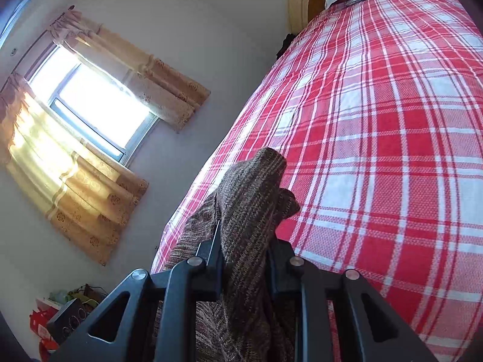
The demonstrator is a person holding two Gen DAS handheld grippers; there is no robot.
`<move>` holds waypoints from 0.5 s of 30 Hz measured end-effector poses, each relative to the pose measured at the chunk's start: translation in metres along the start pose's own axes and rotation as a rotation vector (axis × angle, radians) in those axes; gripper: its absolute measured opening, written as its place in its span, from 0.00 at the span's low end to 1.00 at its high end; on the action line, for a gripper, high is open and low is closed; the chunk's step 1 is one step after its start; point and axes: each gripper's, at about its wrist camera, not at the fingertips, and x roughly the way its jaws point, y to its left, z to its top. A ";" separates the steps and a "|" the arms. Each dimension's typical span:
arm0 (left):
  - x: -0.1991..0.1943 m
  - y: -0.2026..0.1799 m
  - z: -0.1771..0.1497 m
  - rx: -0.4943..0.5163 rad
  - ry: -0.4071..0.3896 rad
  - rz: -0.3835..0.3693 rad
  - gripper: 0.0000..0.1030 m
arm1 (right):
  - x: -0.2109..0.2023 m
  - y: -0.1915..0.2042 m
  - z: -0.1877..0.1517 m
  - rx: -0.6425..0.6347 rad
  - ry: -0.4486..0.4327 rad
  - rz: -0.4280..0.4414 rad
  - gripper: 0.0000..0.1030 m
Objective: Fold small clothes
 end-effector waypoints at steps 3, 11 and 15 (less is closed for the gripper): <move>0.000 0.003 -0.002 -0.012 0.003 0.000 0.21 | 0.008 0.002 -0.001 -0.002 0.013 -0.009 0.22; 0.002 0.010 -0.006 -0.038 0.015 0.002 0.21 | 0.030 0.001 -0.002 0.000 0.049 -0.028 0.22; 0.002 0.012 -0.007 -0.044 0.014 0.006 0.21 | 0.037 0.004 -0.003 -0.006 0.059 -0.036 0.22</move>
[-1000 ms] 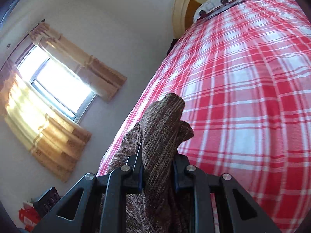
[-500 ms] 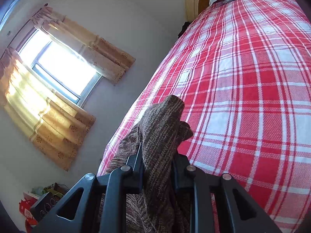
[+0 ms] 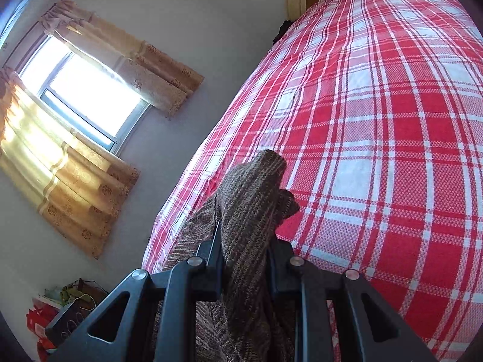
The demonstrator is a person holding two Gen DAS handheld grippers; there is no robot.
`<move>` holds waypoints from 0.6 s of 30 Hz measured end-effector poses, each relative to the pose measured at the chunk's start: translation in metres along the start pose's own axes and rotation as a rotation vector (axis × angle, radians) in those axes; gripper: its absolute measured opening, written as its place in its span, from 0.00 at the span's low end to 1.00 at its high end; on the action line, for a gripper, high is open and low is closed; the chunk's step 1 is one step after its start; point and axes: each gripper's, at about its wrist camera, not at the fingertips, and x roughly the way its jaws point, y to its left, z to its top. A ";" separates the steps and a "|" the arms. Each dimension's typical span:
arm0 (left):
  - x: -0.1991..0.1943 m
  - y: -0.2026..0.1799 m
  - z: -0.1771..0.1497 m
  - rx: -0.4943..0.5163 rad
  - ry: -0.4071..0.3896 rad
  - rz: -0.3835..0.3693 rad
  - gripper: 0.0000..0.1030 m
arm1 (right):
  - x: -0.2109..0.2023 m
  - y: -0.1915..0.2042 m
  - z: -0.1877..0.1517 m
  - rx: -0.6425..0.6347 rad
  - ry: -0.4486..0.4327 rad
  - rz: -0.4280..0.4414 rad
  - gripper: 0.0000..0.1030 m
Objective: Fold small clothes
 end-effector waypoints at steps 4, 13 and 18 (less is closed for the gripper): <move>0.001 0.001 -0.002 -0.002 0.004 0.009 0.21 | 0.006 0.003 0.001 -0.006 0.007 -0.002 0.22; 0.007 0.006 -0.010 -0.017 0.019 0.015 0.21 | 0.017 -0.001 0.001 0.001 0.022 -0.026 0.22; 0.011 0.006 -0.016 -0.005 0.029 0.039 0.21 | 0.025 -0.006 0.002 0.017 0.037 -0.047 0.22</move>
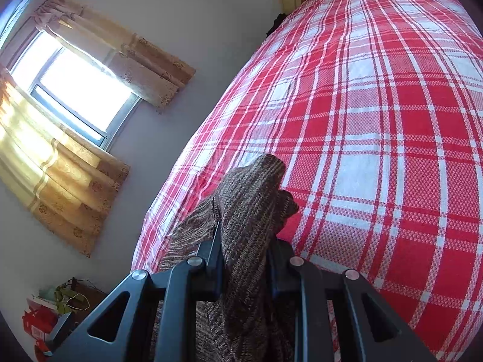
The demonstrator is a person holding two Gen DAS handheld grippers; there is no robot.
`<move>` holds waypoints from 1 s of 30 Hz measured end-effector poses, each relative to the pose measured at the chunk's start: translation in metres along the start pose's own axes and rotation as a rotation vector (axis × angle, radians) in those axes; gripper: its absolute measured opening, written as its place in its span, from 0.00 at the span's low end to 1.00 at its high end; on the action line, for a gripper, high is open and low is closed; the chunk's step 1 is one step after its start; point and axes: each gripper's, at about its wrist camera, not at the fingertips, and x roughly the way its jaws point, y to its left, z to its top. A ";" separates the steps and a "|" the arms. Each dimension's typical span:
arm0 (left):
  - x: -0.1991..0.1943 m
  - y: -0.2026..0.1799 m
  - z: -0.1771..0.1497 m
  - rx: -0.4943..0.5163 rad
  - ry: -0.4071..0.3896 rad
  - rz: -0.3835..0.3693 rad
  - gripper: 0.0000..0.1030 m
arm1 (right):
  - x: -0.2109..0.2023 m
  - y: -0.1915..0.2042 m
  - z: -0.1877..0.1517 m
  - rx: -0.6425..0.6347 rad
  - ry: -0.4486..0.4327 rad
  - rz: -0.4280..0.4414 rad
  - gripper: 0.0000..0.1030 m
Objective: Fold small clothes
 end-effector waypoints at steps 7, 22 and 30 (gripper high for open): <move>0.011 -0.003 -0.015 0.039 0.008 0.050 0.25 | 0.016 -0.010 -0.004 0.009 0.031 -0.053 0.23; -0.013 0.013 0.008 0.001 -0.084 0.106 0.73 | -0.070 0.033 -0.087 -0.181 0.026 -0.077 0.48; 0.014 -0.002 -0.011 0.095 -0.046 0.250 0.83 | -0.066 0.029 -0.147 -0.166 0.109 -0.227 0.32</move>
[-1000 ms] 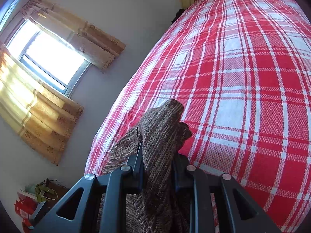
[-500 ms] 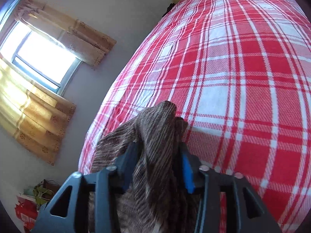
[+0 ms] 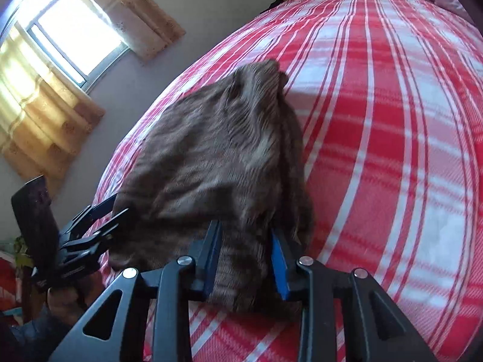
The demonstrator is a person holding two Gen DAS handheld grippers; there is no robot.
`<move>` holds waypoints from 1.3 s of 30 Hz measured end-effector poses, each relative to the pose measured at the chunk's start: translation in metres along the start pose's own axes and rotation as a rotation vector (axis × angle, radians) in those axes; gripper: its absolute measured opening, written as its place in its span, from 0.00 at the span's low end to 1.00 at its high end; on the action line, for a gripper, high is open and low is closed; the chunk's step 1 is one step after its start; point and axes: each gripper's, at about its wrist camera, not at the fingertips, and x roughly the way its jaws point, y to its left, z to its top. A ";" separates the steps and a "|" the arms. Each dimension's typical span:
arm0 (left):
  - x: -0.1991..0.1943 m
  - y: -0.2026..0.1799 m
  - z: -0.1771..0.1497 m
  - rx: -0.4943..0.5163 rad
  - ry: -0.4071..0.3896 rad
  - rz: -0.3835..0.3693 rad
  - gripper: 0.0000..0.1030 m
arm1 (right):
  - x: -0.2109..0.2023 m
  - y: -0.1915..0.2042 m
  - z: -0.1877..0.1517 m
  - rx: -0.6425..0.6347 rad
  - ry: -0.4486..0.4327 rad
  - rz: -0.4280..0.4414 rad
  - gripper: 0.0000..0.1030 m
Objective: Fold small clothes
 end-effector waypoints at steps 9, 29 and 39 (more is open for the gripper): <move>-0.009 0.010 0.014 -0.058 -0.052 0.006 0.93 | -0.013 0.002 -0.018 0.013 -0.021 0.010 0.07; 0.018 0.028 0.051 -0.054 -0.056 0.168 1.00 | -0.051 0.045 0.022 -0.154 -0.177 0.028 0.51; 0.043 0.025 0.044 -0.043 -0.018 0.121 1.00 | -0.003 0.009 0.017 -0.040 -0.072 -0.008 0.50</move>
